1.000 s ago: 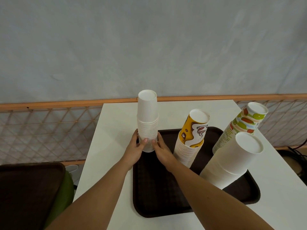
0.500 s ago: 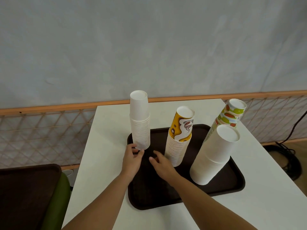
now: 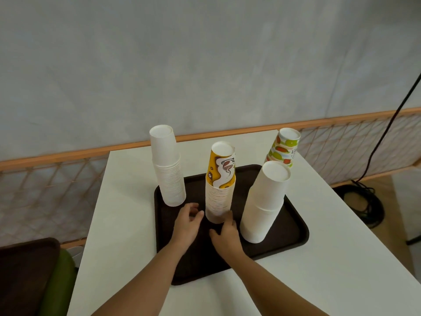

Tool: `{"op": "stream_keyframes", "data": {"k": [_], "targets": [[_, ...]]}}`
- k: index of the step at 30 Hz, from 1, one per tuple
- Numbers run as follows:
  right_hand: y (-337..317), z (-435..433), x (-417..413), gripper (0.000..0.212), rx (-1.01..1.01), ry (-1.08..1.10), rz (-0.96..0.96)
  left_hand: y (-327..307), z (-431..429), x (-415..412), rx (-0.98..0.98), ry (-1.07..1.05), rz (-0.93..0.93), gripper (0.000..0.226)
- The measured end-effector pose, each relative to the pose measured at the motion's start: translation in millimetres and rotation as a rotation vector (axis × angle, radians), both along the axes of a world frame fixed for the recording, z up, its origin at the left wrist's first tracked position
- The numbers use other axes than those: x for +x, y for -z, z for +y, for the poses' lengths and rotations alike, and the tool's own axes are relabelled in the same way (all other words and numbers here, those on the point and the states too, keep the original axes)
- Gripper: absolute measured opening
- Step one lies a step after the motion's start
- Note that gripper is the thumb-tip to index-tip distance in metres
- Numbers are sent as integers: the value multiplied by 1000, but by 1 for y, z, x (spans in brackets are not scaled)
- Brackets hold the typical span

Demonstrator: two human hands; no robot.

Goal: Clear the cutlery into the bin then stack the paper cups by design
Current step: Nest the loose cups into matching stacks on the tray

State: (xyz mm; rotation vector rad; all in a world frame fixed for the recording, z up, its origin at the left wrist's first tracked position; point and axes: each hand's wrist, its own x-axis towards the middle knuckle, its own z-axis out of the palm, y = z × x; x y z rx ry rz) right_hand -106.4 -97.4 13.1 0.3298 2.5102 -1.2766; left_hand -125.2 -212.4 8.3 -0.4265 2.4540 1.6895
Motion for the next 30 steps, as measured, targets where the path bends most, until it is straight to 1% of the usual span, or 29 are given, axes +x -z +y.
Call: {"op": "stream_keyframes", "data": {"k": [2, 4, 10, 13, 16, 18, 25, 30], "targets": [[0, 1, -6, 78, 11, 19, 55, 0, 6, -3, 21, 33, -4, 42], [0, 2, -11, 77, 18, 17, 99, 0, 11, -6, 56, 56, -23, 45], [2, 1, -29, 75, -58, -63, 74, 4, 15, -17, 197, 19, -31, 44], [4, -2, -45, 69, -121, -61, 67, 5, 8, -27, 230, 2, -42, 44], [8, -8, -60, 58, -201, -20, 82, 5, 4, -39, 244, -21, -57, 46], [10, -11, -68, 55, -239, 5, 78, 4, 2, -47, 255, -27, -50, 46], [20, -17, -91, 52, -325, 69, 135, 11, 2, -65, 259, -21, -17, 48], [26, -21, -99, 52, -349, 86, 153, 14, 2, -72, 250, -29, 5, 49]]}}
